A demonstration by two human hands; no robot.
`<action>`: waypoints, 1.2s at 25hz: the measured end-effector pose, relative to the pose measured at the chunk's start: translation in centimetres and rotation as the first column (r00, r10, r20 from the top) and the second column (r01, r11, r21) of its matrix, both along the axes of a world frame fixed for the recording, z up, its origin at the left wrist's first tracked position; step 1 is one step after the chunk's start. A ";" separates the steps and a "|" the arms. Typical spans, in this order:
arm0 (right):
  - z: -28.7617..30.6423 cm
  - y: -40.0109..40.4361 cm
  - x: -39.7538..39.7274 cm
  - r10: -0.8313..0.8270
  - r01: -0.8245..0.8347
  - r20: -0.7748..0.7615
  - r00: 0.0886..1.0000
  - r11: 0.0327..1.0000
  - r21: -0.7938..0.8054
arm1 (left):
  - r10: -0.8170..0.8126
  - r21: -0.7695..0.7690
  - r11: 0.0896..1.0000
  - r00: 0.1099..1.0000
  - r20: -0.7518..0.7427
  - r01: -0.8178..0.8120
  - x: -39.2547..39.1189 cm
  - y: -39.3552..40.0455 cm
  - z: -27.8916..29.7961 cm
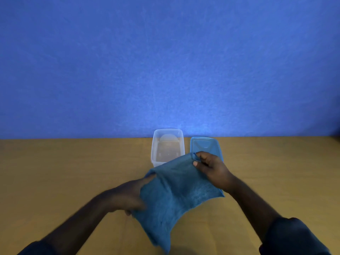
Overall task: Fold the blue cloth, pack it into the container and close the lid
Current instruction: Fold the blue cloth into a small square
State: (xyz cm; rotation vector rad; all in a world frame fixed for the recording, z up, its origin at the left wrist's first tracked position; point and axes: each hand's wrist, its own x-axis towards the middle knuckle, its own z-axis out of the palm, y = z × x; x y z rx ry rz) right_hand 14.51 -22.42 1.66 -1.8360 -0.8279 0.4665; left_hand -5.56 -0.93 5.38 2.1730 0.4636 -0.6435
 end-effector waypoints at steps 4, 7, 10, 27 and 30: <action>-0.4 1.1 -2.4 0.102 -0.103 0.049 0.994 0.994 0.029 | 0.165 -0.061 0.985 0.981 0.098 -0.160 1.1 -0.4 0.0; -1.3 2.6 -5.0 0.116 -0.118 0.129 0.985 0.993 0.007 | 0.303 -0.160 0.946 0.945 0.120 -0.283 2.2 -0.5 -0.2; -2.0 3.9 -7.4 0.124 -0.128 0.246 0.961 0.992 0.000 | 0.359 -0.245 0.916 0.922 0.144 -0.318 3.0 -0.8 0.4; 2.0 6.2 -3.5 -0.009 -0.049 0.185 0.983 0.950 0.309 | 0.049 -0.112 0.994 0.916 0.398 -0.004 5.3 2.5 6.9; 2.3 5.8 0.3 0.091 -0.091 0.003 0.996 0.993 0.068 | -0.251 0.124 0.968 0.890 0.380 0.220 6.6 3.0 8.9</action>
